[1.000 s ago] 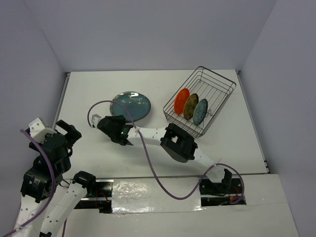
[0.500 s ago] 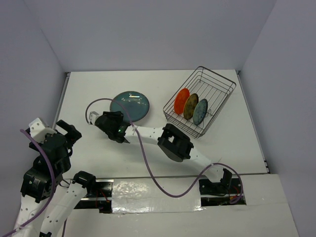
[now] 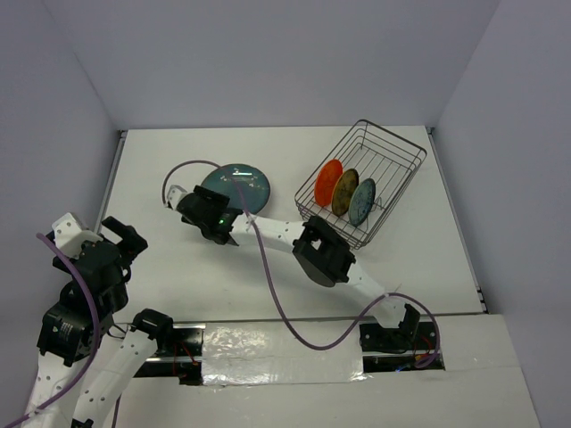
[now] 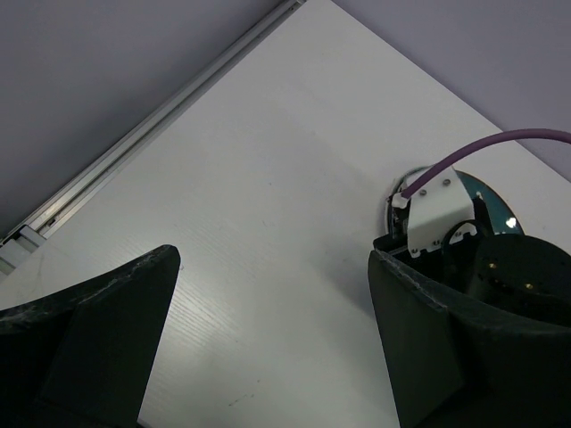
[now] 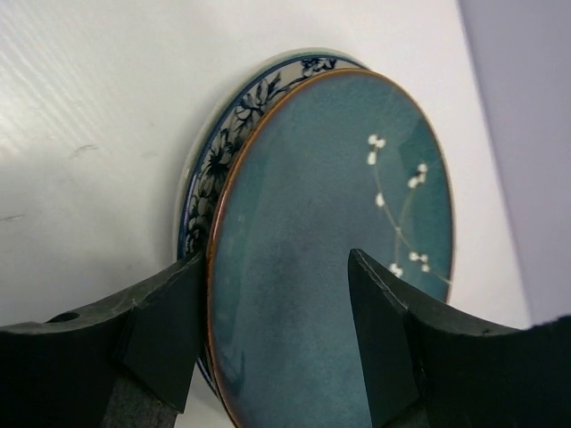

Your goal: Unload the plates from the dish rack

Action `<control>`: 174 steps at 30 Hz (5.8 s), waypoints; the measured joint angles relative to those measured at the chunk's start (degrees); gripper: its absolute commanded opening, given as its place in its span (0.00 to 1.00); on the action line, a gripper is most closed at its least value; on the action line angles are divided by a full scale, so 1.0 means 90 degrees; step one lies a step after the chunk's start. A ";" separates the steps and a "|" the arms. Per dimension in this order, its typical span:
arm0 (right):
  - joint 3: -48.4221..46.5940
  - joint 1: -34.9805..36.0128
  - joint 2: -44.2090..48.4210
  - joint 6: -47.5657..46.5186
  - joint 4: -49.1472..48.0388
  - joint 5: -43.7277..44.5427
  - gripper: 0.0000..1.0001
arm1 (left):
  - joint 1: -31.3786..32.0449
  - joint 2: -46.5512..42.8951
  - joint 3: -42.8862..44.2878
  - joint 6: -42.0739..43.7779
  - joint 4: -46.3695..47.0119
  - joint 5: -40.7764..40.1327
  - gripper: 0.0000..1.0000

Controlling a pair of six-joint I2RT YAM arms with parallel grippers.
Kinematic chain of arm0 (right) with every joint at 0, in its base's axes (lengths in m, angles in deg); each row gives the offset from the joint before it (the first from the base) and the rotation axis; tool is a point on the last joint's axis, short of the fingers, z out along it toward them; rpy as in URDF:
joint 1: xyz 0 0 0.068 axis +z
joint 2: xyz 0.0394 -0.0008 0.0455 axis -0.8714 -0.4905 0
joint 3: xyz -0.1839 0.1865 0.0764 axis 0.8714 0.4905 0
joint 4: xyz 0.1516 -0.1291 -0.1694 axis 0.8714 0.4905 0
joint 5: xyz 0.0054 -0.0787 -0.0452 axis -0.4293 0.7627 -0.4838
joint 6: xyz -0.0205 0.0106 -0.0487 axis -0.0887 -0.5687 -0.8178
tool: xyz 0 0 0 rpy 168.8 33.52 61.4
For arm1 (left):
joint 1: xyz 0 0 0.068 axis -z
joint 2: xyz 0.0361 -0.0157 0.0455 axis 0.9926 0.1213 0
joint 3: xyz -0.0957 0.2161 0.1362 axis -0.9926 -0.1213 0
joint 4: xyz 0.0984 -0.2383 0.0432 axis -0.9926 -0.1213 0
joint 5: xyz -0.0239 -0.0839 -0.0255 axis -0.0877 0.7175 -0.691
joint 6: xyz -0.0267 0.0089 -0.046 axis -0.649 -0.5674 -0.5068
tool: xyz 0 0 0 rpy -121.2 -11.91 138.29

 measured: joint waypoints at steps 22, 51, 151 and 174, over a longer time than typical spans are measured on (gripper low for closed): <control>0.2154 -0.0891 0.3988 0.3660 0.0015 -0.3109 1.00 | 0.0000 0.0000 0.0000 0.0010 0.0000 0.0010 1.00; 0.6057 -0.5549 0.7519 0.7631 0.2314 -0.2373 0.64 | 0.0000 0.0665 -0.0005 0.0274 0.0243 0.0335 1.00; 0.3876 0.1766 0.3789 0.3830 0.2820 -0.2016 1.00 | 0.0022 0.0398 -0.0049 0.0117 0.0051 0.0049 1.00; 0.4427 -0.4347 0.6572 0.8886 0.3434 -0.1256 0.90 | 0.0146 0.1469 -0.0070 0.0503 0.0410 0.0787 0.99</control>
